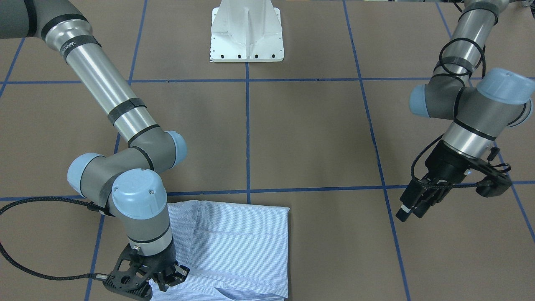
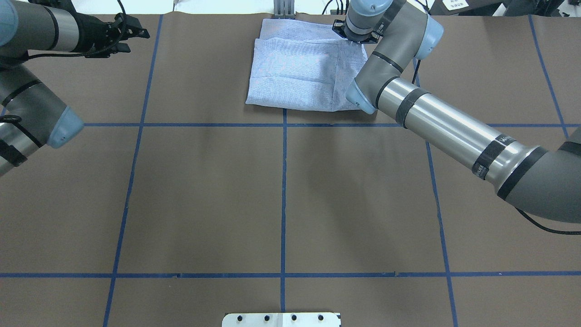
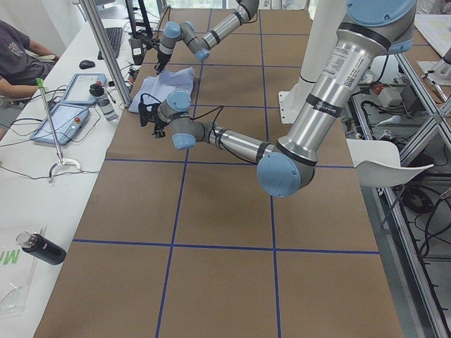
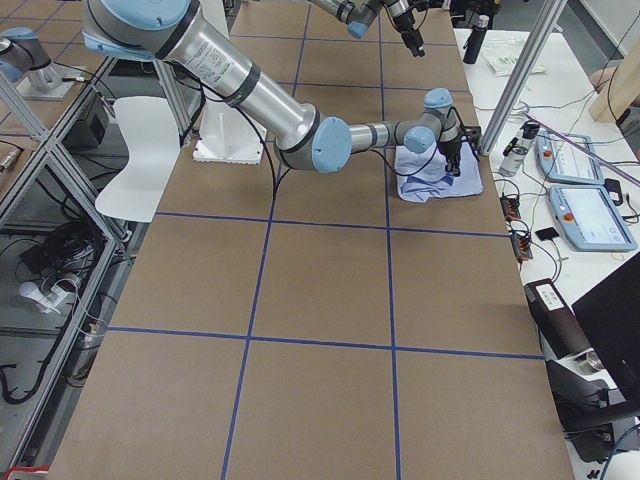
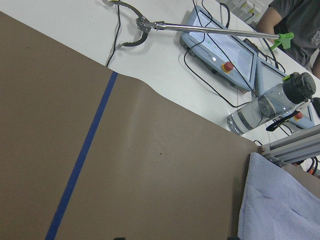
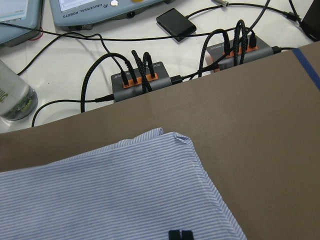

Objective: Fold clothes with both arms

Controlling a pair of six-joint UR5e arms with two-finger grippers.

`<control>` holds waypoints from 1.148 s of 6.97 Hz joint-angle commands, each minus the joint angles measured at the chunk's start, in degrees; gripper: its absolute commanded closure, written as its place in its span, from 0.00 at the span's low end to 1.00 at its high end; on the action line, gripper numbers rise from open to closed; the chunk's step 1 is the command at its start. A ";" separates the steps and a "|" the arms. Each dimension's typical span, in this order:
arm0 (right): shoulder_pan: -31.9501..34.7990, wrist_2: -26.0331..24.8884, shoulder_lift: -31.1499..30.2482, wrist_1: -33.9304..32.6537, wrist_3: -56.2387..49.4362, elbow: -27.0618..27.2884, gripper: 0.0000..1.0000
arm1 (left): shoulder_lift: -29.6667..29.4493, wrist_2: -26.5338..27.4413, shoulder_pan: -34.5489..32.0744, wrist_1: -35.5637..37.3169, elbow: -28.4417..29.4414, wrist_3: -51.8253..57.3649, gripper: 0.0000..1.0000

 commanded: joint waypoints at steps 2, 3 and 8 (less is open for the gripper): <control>0.32 -2.25 2.00 0.04 -2.04 -2.35 0.00 | 0.42 0.04 0.00 -1.57 1.27 0.05 0.26; 0.75 -1.55 2.53 0.13 -2.12 -2.35 0.00 | 0.42 0.04 0.00 -1.57 1.53 0.05 0.26; -0.80 9.71 -6.16 -3.47 5.68 15.56 0.99 | 0.25 -0.40 0.18 -5.53 5.40 -0.30 0.27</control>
